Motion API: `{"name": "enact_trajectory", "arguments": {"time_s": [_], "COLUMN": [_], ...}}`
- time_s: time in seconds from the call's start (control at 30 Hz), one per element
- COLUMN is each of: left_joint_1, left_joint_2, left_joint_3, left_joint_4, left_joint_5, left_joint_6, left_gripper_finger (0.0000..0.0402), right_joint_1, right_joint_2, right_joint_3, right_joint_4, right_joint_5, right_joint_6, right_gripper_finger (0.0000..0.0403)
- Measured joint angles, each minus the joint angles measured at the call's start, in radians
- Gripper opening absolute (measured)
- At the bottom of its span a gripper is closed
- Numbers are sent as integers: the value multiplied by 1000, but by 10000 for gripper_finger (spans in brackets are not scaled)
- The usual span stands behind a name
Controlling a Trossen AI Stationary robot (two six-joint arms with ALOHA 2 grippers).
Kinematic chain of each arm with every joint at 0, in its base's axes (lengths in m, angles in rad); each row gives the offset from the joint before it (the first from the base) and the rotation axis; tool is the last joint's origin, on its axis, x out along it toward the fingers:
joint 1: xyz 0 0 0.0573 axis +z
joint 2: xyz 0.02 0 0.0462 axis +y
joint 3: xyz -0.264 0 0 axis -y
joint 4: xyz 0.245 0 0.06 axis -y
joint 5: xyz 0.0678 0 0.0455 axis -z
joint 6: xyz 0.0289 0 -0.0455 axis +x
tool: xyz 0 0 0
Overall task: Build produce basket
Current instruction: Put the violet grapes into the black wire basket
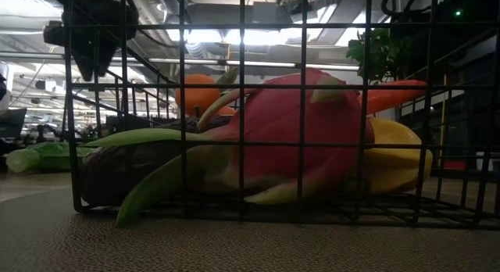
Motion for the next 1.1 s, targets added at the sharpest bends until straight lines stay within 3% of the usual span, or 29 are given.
{"name": "enact_trajectory", "arguments": {"time_s": [0.1, 0.23, 0.5, 0.63, 1.1], "left_joint_1": [-78, -214, -517, -618, -771], "left_joint_2": [10, 22, 118, 194, 507], "left_joint_3": [0, 0, -1, 0, 0], "left_joint_4": [2, 2, 2, 56, 136], "left_joint_5": [129, 207, 215, 211, 178], "left_joint_6": [9, -1, -6, -30, 106], "left_gripper_finger": [166, 166, 166, 166, 166], "right_joint_1": [0, 0, 0, 0, 0], "right_joint_2": [0, 0, 0, 0, 0], "right_joint_3": [-2, -2, -2, -2, -2], "right_joint_4": [4, 42, 73, 82, 171], "right_joint_5": [0, 0, 0, 0, -1], "right_joint_6": [8, 5, 3, 3, 5], "right_gripper_finger": [162, 162, 162, 162, 162]}}
